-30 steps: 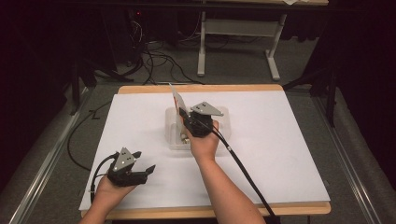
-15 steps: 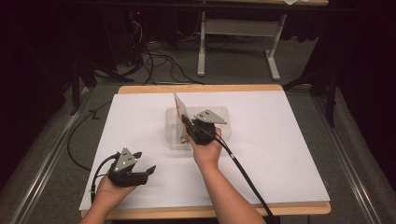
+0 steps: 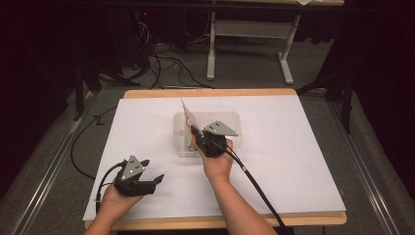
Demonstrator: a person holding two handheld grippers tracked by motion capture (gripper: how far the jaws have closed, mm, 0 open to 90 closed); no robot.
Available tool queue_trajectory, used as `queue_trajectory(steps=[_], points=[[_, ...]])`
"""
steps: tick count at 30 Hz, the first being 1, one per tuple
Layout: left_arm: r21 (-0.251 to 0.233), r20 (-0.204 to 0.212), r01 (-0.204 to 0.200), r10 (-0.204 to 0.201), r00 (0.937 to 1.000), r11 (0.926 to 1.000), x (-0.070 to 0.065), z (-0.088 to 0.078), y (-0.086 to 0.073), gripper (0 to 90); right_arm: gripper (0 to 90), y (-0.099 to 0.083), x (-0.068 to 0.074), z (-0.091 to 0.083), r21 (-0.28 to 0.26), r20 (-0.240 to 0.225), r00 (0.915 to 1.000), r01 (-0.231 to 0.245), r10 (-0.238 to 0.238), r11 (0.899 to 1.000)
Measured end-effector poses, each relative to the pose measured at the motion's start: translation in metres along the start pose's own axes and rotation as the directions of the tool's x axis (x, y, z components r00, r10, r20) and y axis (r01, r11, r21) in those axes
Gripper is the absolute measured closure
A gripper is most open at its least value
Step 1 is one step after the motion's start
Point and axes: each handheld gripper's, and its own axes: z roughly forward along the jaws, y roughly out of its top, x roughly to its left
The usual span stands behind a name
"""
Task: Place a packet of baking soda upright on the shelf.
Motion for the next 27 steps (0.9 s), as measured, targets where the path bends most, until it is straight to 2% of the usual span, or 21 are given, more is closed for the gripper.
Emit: queue_trajectory(steps=[10, 14, 16, 17, 18, 19, 21, 22, 23, 24, 25, 27], points=[[-0.003, 0.001, 0.001, -0.001, 1.0, 1.0, 0.0, 0.0, 0.0, 26.8, 88.6, 0.003, -0.001, 0.001, 0.011, -0.002, 0.9999, 0.011, -0.011, 1.0], [-0.002, 0.0, -0.001, 0.001, 1.0, 1.0, 0.0, 0.0, 0.0, 26.8, 82.7, 0.006, 0.001, 0.002, 0.028, -0.003, 0.9996, 0.027, -0.027, 0.999], [-0.002, 0.001, 0.0, 0.0, 1.0, 1.0, 0.0, 0.0, 0.0, 26.9, 75.2, 0.007, 0.003, 0.003, 0.04, -0.002, 0.9991, 0.041, -0.041, 0.998], [-0.001, 0.001, -0.002, 0.002, 1.0, 1.0, 0.0, 0.0, 0.0, 26.9, 75.2, 0.007, 0.003, 0.003, 0.04, -0.002, 0.9991, 0.041, -0.041, 0.998], [-0.001, 0.001, -0.002, 0.002, 1.0, 1.0, 0.0, 0.0, 0.0, 26.8, 69.2, 0.008, 0.003, 0.003, 0.044, -0.001, 0.999, 0.045, -0.045, 0.998], [-0.001, 0.001, -0.002, 0.002, 1.0, 1.0, 0.0, 0.0, 0.0, 26.8, 69.2, 0.008, 0.003, 0.003, 0.044, -0.001, 0.999, 0.045, -0.045, 0.998], [-0.004, 0.0, 0.0, 0.0, 1.0, 1.0, 0.0, 0.0, 0.0, 26.8, 59.5, 0.01, 0.005, 0.004, 0.047, 0.001, 0.9988, 0.05, -0.05, 0.998], [-0.005, 0.0, 0.001, -0.001, 1.0, 1.0, 0.0, 0.0, 0.0, 26.8, 59.5, 0.01, 0.005, 0.004, 0.047, 0.001, 0.9988, 0.05, -0.05, 0.998], [-0.004, 0.0, 0.0, 0.0, 1.0, 1.0, 0.0, 0.0, 0.0, 26.8, 55.0, 0.011, 0.006, 0.004, 0.046, 0.008, 0.9983, 0.057, -0.057, 0.997], [-0.004, 0.0, 0.0, 0.0, 1.0, 1.0, 0.0, 0.0, 0.0, 26.8, 46.5, 0.012, 0.008, 0.004, 0.048, 0.023, 0.9977, 0.063, -0.064, 0.997], [-0.004, 0.0, 0.0, 0.0, 1.0, 1.0, 0.0, 0.0, 0.0, 26.8, 46.5, 0.012, 0.008, 0.004, 0.048, 0.023, 0.9977, 0.063, -0.064, 0.997], [-0.004, 0.001, 0.0, 0.0, 1.0, 1.0, 0.0, 0.0, 0.0, 26.8, 37.7, 0.013, 0.009, 0.005, 0.058, 0.036, 0.9967, 0.07, -0.072, 0.996]])
